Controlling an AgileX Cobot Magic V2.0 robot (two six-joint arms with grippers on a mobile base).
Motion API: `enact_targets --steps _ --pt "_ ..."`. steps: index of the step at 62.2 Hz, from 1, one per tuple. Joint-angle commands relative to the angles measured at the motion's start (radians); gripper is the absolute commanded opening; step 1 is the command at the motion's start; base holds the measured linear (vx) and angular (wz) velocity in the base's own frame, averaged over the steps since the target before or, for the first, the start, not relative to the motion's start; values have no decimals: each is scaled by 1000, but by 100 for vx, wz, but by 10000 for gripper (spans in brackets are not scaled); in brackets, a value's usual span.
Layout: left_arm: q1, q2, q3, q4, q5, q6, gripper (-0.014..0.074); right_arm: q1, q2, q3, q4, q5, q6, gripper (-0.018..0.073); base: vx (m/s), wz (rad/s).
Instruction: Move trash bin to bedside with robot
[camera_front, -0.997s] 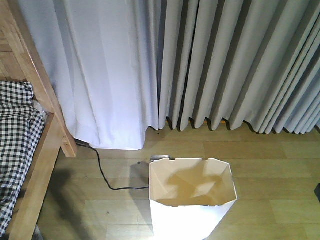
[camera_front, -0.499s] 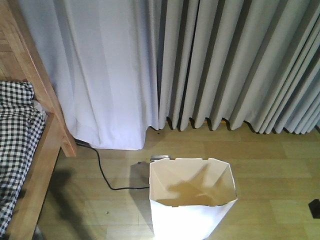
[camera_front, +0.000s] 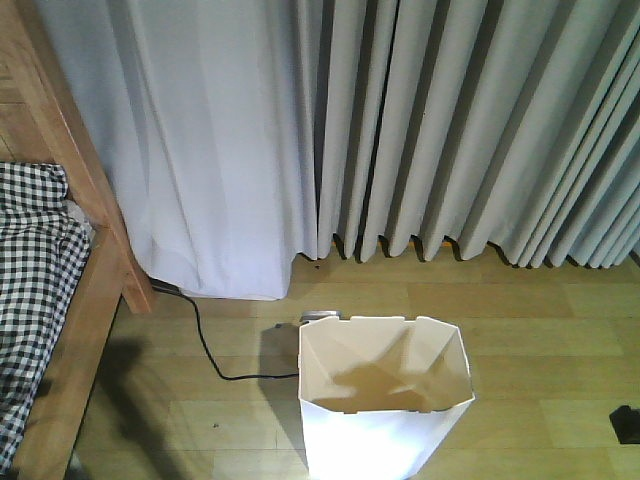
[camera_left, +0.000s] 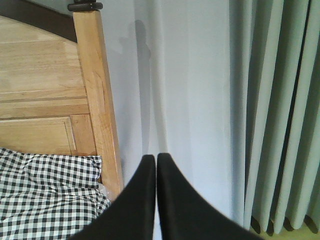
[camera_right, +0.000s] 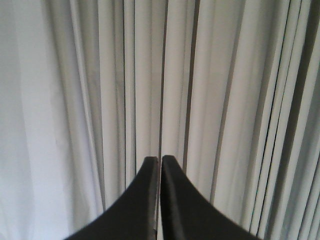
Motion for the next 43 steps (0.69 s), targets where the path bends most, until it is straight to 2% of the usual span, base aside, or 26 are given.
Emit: enact_targets --steps 1,43 --pt "-1 -5 -21 -5 -72 -4 -6 1 -13 22 2 -67 -7 -9 0 0" --pt "-1 -5 -21 -5 -72 -4 -6 1 -13 22 3 -67 -7 -9 0 0"
